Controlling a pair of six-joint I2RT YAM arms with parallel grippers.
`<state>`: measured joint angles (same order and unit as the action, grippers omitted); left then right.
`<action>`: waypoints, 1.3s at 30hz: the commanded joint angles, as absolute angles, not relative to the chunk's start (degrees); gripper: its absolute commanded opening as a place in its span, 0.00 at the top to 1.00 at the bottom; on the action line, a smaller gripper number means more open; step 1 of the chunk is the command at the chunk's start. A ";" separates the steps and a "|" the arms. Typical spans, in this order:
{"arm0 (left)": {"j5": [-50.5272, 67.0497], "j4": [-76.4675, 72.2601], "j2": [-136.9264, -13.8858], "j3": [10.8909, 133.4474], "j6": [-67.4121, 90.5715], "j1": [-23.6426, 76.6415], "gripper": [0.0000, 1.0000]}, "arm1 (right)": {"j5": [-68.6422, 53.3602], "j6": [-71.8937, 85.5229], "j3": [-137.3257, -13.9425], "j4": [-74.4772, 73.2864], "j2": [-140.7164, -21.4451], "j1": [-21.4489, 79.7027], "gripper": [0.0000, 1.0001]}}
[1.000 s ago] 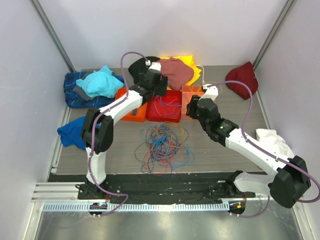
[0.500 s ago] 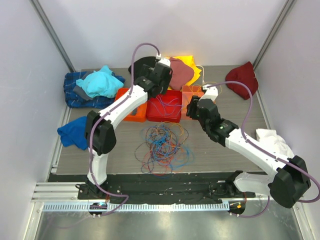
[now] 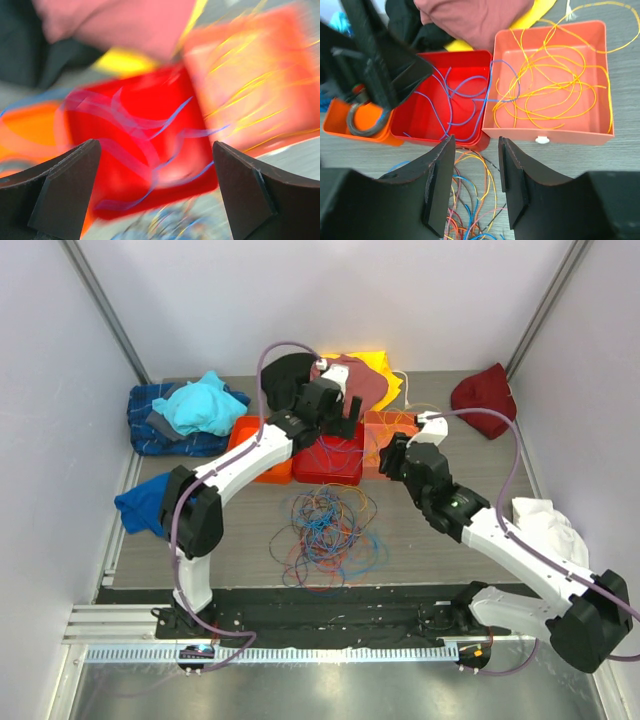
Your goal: Untangle the cables
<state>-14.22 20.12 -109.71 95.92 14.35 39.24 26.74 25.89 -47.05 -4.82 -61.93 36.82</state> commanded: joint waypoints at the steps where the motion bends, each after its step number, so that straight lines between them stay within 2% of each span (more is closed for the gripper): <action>1: -4.49 10.29 -113.29 99.14 19.50 40.08 0.00 | 28.30 26.37 -47.55 -4.13 -58.80 37.18 0.52; 8: 2.19 7.65 -118.91 102.30 22.76 40.08 0.01 | 27.95 26.72 -46.76 -5.18 -57.31 37.09 0.52; 18: 2.64 7.91 -124.19 104.14 23.55 40.08 0.09 | 27.95 26.63 -46.05 -5.45 -57.30 37.09 0.52; 27: 0.62 8.88 -127.09 106.17 23.03 40.08 0.24 | 28.48 26.28 -45.53 -5.71 -57.22 37.09 0.53; 31: 0.44 9.23 -127.79 106.61 22.68 40.08 0.39 | 28.56 26.10 -45.53 -5.71 -57.39 37.18 0.52; 39: -1.58 9.76 -129.46 106.61 22.41 39.99 0.43 | 28.83 26.10 -45.35 -5.62 -57.74 37.09 0.53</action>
<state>-0.36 10.22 -128.81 104.68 23.29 40.14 27.40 25.87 -45.32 -6.92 -58.48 36.82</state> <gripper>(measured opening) 0.575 0.474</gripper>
